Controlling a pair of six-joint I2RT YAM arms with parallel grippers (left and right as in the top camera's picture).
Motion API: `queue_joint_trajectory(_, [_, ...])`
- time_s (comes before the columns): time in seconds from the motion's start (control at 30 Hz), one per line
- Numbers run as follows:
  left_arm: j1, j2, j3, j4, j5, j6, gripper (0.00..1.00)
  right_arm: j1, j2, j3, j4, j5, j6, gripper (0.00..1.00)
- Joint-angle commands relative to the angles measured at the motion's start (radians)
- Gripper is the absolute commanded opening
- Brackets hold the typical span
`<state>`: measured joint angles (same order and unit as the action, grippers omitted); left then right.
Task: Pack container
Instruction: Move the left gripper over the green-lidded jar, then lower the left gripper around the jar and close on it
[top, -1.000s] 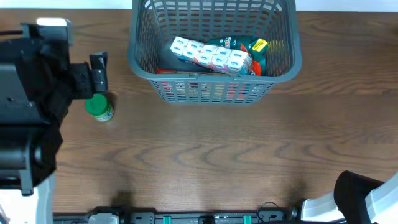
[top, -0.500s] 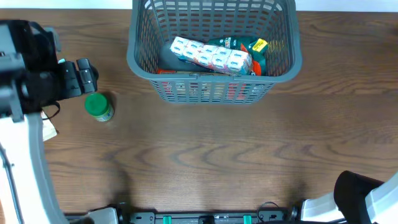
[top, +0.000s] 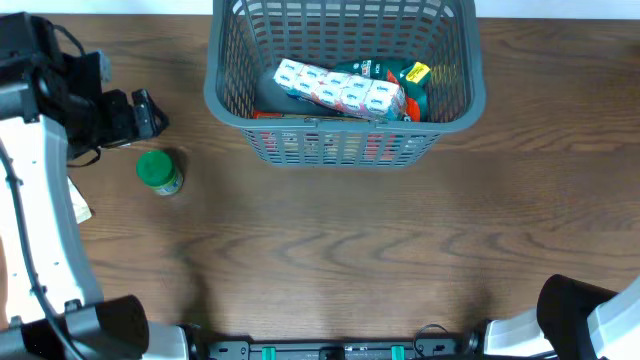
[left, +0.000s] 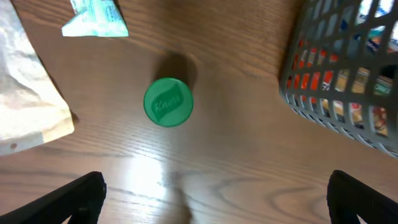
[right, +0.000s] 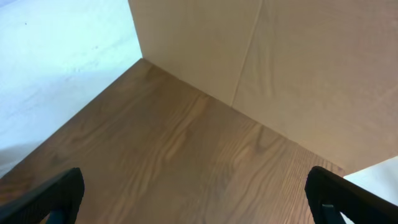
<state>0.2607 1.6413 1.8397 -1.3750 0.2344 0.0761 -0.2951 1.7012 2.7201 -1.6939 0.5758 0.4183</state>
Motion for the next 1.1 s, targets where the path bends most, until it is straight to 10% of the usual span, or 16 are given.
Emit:
queue_joint_trajectory(0.0, [0.004,0.049,-0.011,0.022,0.013,0.018,0.98,-0.006,0.002,-0.001,-0.002,0.01,0.015,0.99])
queue_joint_trajectory(1.07, [0.002,0.16,-0.393,0.376,-0.063,-0.005,0.99,-0.005,0.002,-0.001,-0.002,0.01,0.015,0.99])
